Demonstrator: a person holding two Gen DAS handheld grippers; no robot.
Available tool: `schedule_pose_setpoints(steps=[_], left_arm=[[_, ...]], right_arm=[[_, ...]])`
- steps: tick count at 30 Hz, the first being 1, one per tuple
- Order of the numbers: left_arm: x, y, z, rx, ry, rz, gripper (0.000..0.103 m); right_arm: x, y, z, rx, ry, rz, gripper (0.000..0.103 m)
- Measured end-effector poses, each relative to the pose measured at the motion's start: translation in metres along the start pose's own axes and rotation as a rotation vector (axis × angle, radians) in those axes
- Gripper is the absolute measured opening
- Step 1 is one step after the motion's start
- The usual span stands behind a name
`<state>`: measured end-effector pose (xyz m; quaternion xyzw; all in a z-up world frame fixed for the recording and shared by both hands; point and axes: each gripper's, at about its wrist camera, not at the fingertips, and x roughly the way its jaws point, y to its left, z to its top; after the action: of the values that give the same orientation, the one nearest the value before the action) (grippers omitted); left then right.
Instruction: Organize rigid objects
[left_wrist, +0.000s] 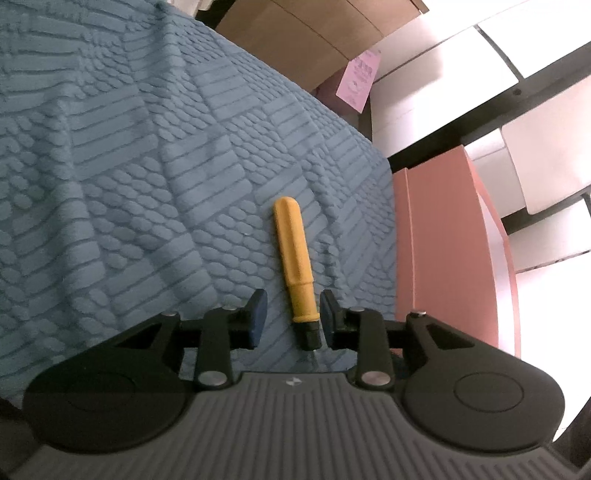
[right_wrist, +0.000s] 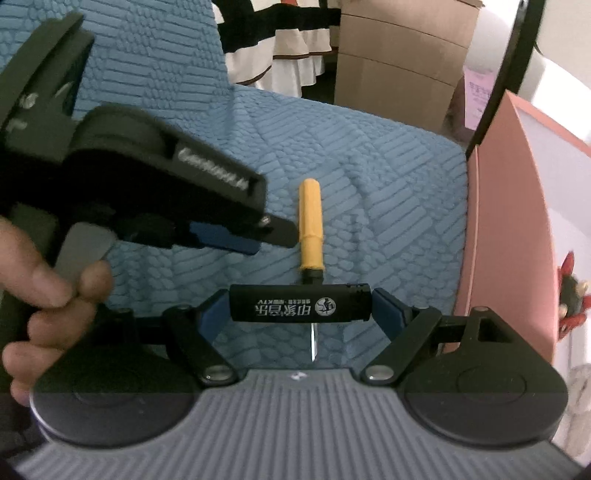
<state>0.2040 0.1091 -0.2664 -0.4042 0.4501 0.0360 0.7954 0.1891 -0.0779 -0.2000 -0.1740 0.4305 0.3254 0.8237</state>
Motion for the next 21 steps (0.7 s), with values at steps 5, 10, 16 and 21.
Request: schedule_pose_setpoints(steps=[5, 10, 16, 21], left_arm=[[0.012, -0.014, -0.001, 0.056, 0.018, 0.035, 0.035], [0.020, -0.022, 0.004, 0.105, 0.025, 0.075, 0.033], [0.028, -0.022, 0.007, 0.106, 0.050, 0.060, 0.033], [0.032, -0.026, 0.008, 0.139, 0.042, 0.072, 0.028]], right_arm=[[-0.002, 0.002, -0.003, -0.035, -0.016, -0.053, 0.085], [-0.006, -0.005, -0.010, -0.015, -0.020, -0.054, 0.085], [-0.014, -0.005, -0.015, -0.026, -0.042, -0.062, 0.085], [-0.024, -0.001, -0.018, -0.048, -0.074, -0.070, 0.084]])
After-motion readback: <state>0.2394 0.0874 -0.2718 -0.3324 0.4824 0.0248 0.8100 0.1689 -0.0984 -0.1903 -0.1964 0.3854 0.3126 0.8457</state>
